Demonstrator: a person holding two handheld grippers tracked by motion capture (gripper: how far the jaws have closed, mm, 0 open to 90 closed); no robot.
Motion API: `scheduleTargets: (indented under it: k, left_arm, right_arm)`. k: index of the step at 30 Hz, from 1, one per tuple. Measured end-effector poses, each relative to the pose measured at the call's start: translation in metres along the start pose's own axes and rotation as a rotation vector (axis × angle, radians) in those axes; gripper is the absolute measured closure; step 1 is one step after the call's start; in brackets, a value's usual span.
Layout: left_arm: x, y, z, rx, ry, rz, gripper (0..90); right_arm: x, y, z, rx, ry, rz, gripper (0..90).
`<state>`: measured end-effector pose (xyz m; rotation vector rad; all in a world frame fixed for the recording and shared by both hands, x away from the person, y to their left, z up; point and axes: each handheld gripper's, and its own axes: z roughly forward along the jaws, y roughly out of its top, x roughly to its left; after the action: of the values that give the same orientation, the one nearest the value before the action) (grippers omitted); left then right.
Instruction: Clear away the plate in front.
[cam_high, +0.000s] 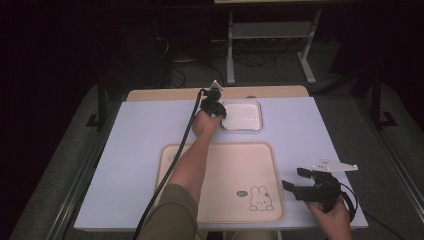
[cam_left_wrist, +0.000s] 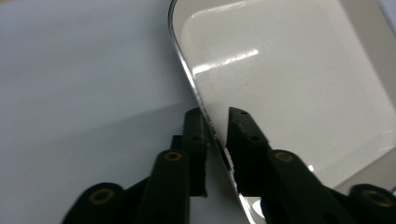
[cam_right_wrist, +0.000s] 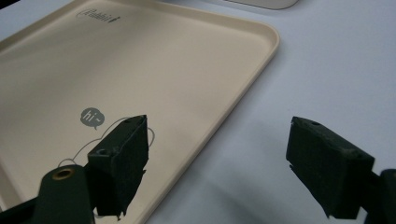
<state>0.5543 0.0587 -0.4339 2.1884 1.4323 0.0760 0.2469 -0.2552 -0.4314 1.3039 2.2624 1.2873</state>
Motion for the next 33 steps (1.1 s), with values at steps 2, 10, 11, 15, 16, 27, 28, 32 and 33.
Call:
scheduleTargets:
  k: [2,10,11,15,16,27,28,32,33]
  left_arm:
    - [0.003,0.000,0.001,-0.006,-0.031,-0.061,80.0]
    - [0.004,-0.001,0.004,-0.025,-0.090,-0.168,88.6]
    - [0.004,-0.001,0.004,-0.022,-0.087,-0.175,88.7]
    - [0.004,-0.002,0.001,-0.051,-0.084,-0.213,88.9]
    - [0.003,-0.003,-0.001,-0.066,-0.062,-0.214,88.9]
    - [0.014,-0.018,-0.026,-0.141,-0.031,-0.277,88.9]
    - [0.016,-0.020,-0.029,-0.148,-0.035,-0.284,88.9]
    - [0.015,-0.027,-0.039,-0.165,-0.049,-0.276,88.9]
    - [0.014,-0.029,-0.042,-0.169,-0.043,-0.270,88.9]
  right_arm:
    - [0.000,0.000,0.000,0.002,0.001,-0.005,20.1]
    - [0.000,0.000,0.000,-0.004,0.000,0.003,19.7]
    - [0.000,0.000,0.000,-0.003,0.001,0.003,19.6]
    - [0.000,0.001,0.000,-0.009,-0.001,0.003,19.4]
    - [0.000,0.001,-0.001,-0.010,-0.003,0.005,19.4]
    - [-0.003,0.000,-0.002,-0.021,-0.020,0.028,18.2]
    - [-0.003,0.000,-0.002,-0.022,-0.020,0.033,17.8]
    - [-0.003,0.000,-0.001,-0.017,-0.013,0.030,18.6]
    - [-0.003,0.000,-0.001,-0.017,-0.012,0.029,18.6]
